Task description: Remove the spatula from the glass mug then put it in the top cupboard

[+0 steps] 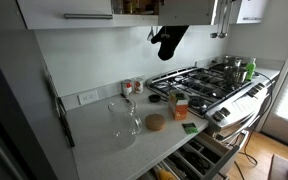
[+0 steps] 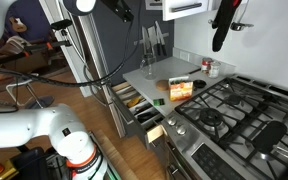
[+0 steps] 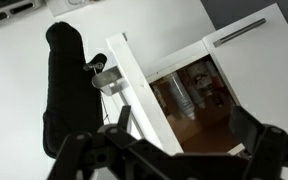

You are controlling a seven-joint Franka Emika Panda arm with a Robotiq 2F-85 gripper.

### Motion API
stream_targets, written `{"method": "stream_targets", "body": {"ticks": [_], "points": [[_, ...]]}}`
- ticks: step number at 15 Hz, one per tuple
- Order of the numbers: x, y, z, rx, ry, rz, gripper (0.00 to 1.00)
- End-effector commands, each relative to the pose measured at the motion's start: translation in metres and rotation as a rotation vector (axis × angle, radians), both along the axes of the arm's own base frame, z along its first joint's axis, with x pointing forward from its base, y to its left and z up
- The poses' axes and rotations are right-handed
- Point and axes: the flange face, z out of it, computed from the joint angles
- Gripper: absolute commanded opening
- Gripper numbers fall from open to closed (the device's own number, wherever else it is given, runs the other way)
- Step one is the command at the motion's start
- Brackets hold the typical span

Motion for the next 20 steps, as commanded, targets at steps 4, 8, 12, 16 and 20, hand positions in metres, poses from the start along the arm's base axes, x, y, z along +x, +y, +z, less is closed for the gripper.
{"method": "stream_targets", "body": {"ticks": [4,8,12,16,20], "points": [[0.037,0.01,-0.001,-0.096,-0.13,0.0,1.0],[0.053,0.018,-0.005,-0.103,-0.154,0.024,1.0],[0.054,0.037,-0.002,-0.047,-0.108,0.128,1.0],[0.054,0.068,0.005,-0.017,-0.056,0.277,1.0],[0.07,0.097,0.009,0.008,-0.074,0.355,1.0]]}}
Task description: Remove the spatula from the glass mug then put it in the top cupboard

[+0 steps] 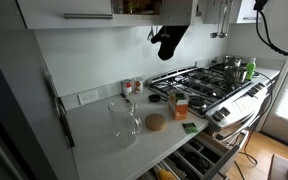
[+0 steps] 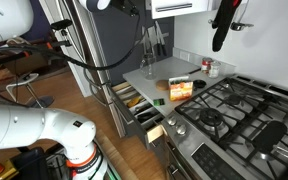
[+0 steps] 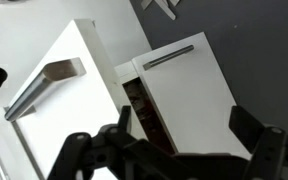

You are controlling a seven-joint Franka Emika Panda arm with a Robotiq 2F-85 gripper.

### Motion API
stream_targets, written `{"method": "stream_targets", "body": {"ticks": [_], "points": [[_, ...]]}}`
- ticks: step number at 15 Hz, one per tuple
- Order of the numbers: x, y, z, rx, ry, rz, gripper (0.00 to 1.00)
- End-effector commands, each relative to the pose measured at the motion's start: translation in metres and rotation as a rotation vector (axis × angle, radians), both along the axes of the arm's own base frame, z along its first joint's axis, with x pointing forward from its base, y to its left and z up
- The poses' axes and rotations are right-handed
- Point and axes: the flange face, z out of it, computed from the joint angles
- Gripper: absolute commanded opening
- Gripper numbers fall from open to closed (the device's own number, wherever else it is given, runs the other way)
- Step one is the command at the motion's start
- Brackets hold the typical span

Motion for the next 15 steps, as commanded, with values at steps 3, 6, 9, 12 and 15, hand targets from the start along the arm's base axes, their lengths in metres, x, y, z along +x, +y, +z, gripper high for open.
{"method": "stream_targets", "body": {"ticks": [3,6,9,12,15], "points": [[0.036,0.033,0.005,0.041,-0.063,0.081,1.0],[0.055,0.052,0.007,0.048,-0.105,0.105,1.0],[0.066,0.065,0.008,0.041,-0.115,0.139,1.0],[0.067,0.068,0.013,0.045,-0.119,0.148,1.0],[0.063,0.069,0.022,0.052,-0.127,0.144,1.0]]}}
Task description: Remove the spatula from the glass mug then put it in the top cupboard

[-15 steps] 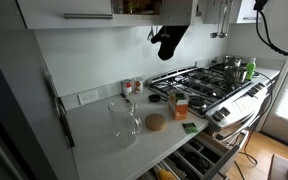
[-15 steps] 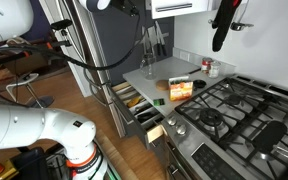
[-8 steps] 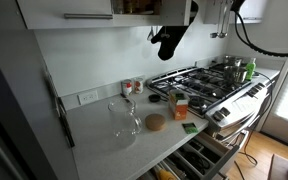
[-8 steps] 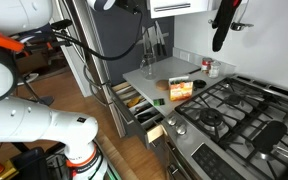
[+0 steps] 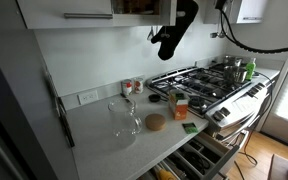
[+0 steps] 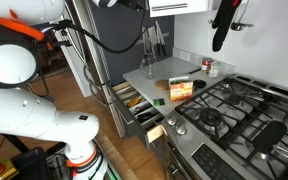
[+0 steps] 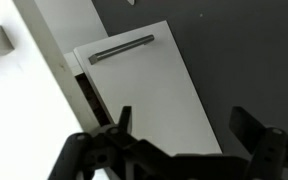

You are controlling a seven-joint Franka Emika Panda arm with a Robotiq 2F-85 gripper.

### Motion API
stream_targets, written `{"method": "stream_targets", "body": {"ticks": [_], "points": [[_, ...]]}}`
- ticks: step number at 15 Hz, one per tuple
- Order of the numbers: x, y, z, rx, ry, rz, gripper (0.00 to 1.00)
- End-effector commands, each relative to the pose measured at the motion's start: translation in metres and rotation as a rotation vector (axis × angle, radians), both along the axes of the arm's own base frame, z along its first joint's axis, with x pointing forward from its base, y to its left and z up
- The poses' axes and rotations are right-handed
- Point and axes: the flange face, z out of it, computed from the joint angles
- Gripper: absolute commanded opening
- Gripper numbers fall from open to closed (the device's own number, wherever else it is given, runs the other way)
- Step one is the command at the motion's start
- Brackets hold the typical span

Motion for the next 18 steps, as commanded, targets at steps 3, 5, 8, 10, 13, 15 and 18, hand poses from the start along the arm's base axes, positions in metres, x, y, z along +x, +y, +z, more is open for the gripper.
{"method": "stream_targets", "body": {"ticks": [3,5,8,10,13,15,18], "points": [[-0.034,-0.009,0.019,0.021,0.04,0.038,1.0],[-0.056,-0.011,0.025,0.045,0.078,0.078,1.0],[-0.083,-0.019,0.03,0.036,0.163,0.092,1.0],[-0.088,-0.034,0.033,0.022,0.169,0.019,1.0],[-0.076,-0.051,0.032,0.013,0.117,-0.092,1.0],[-0.065,-0.054,0.028,0.018,0.096,-0.128,1.0],[-0.042,-0.048,0.017,0.014,0.071,-0.162,1.0]]}}
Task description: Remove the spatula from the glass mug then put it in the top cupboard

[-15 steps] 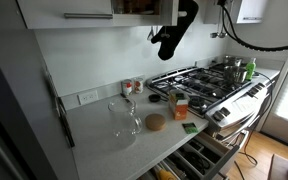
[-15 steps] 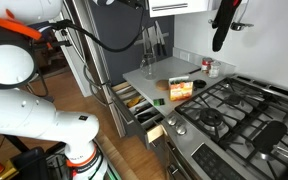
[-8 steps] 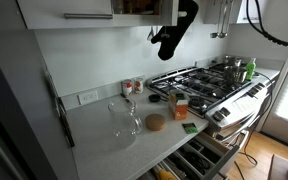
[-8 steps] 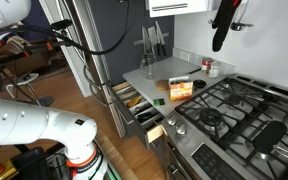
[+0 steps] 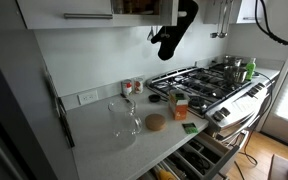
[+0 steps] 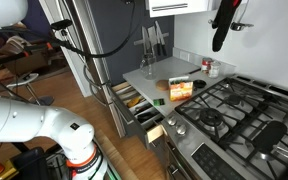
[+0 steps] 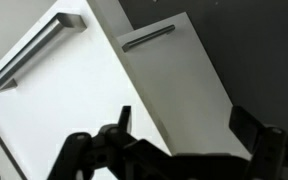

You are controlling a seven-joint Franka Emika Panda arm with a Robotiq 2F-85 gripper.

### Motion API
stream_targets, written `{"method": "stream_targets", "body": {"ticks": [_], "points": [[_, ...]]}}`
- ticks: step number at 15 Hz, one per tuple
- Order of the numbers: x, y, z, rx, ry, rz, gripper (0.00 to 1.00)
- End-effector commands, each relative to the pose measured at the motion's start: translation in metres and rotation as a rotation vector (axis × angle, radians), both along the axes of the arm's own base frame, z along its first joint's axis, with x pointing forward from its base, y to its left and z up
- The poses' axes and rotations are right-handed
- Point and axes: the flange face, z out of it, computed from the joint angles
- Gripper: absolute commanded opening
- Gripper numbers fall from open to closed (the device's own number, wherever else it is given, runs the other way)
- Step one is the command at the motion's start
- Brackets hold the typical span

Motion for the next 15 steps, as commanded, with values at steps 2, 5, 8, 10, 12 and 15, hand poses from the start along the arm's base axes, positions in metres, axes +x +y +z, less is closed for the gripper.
{"method": "stream_targets", "body": {"ticks": [2,5,8,10,12,15], "points": [[0.035,0.014,-0.018,-0.027,-0.034,-0.036,1.0],[0.052,0.026,-0.024,-0.046,-0.044,-0.032,1.0],[0.063,0.043,-0.027,-0.05,-0.061,-0.009,1.0],[0.074,0.057,-0.026,-0.068,-0.092,0.016,1.0],[0.088,0.07,-0.028,-0.088,-0.109,0.034,1.0],[0.117,0.086,-0.027,-0.132,-0.155,0.026,1.0]]}}
